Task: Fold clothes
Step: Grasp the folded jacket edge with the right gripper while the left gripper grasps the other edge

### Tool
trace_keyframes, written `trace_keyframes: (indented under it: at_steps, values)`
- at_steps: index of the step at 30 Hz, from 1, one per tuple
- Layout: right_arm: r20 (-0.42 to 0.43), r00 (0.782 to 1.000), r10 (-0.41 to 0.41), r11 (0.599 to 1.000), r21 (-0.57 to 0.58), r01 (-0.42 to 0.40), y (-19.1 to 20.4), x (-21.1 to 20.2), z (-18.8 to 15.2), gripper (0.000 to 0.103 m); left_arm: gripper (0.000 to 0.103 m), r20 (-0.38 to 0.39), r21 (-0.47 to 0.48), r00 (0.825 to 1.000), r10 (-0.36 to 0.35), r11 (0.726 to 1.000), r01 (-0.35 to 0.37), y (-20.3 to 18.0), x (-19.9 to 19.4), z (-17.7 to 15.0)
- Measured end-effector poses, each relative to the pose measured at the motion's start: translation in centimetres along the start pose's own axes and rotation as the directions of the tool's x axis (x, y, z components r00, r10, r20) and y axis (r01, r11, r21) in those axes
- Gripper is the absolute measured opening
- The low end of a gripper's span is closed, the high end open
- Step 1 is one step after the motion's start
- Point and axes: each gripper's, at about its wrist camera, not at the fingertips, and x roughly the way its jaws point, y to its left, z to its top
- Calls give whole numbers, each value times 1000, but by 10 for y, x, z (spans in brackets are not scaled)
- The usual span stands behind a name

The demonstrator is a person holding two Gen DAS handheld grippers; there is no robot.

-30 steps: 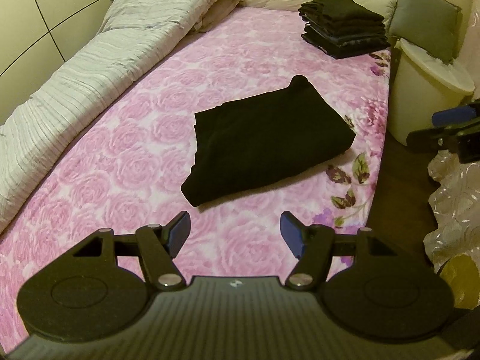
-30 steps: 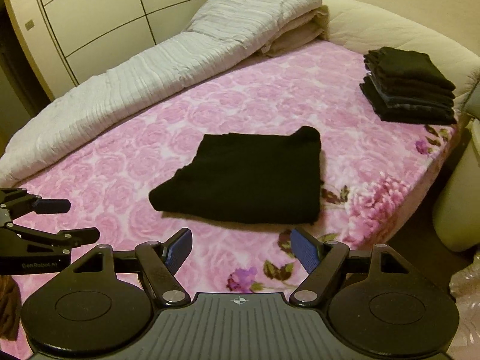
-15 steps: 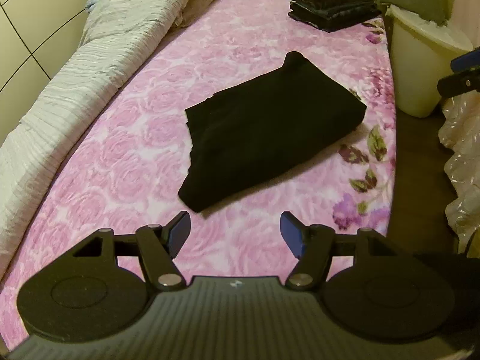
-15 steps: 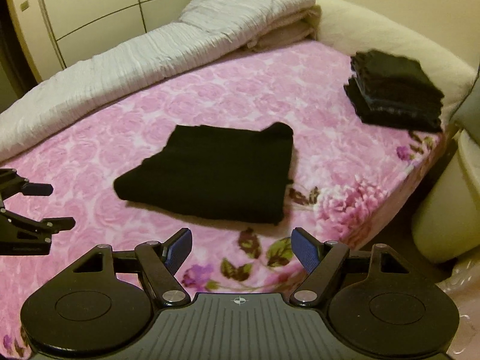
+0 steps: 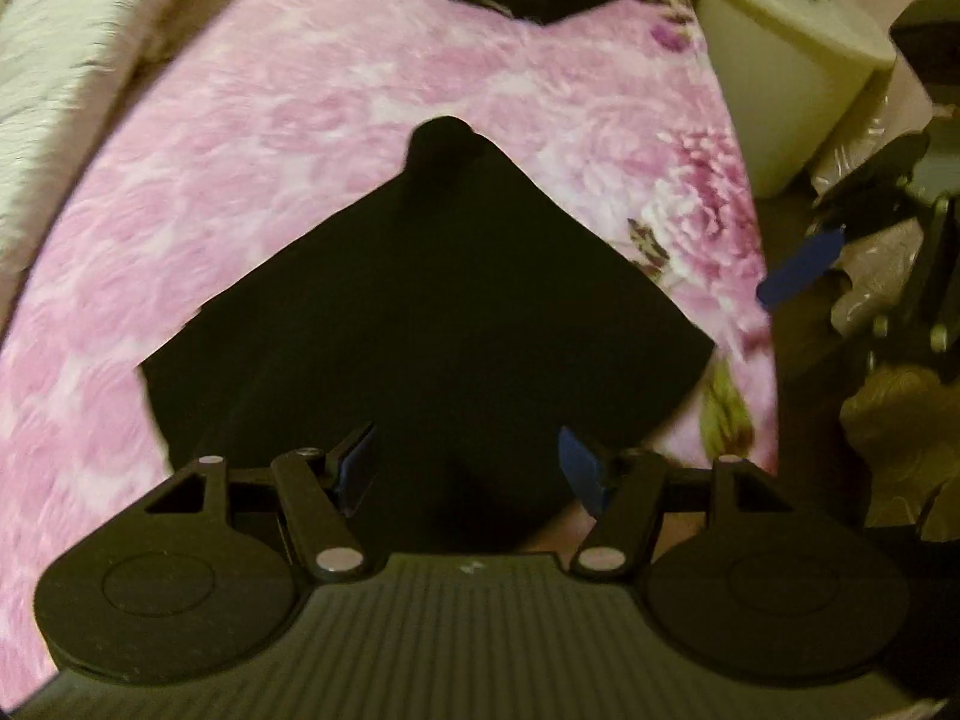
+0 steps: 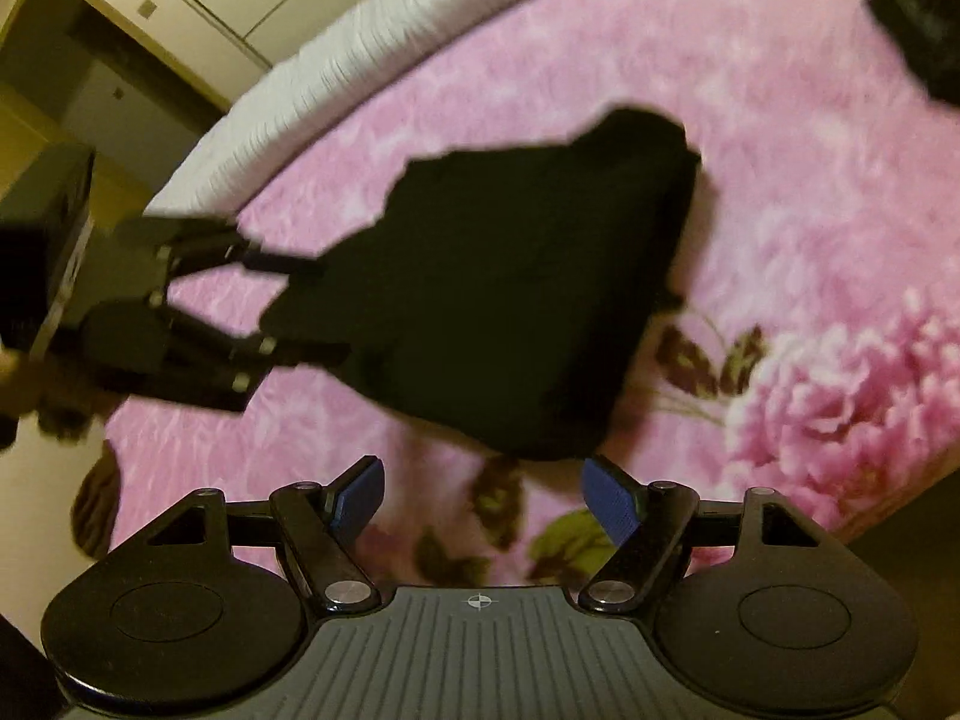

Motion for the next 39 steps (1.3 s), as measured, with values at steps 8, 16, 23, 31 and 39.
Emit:
trace_keyframes:
  at_steps: [8,16,23,31,39]
  values:
    - [-9,966,259,965,-33,-259,-48,55,13,76,61,-123,51,991,-54,997,61,18,73,24]
    - [-108,930,351,936,38,-349,-57,83,-5,76,74,-160,87,987,-11,996,25,18,99,24]
    - [-143,961,238,970,-15,-243,-46,63,-22,76,77,-148,12,989,-25,1000,27,32,98,19]
    - [81,984,158,982,-113,-149,-19,27,23,76,52,-28,-107,996,80,991,-82,56,53,20]
    - [169,985,-44,999,5,44,-28,89,110,27,56,-75,-179,988,138,973,-149,104,96,26]
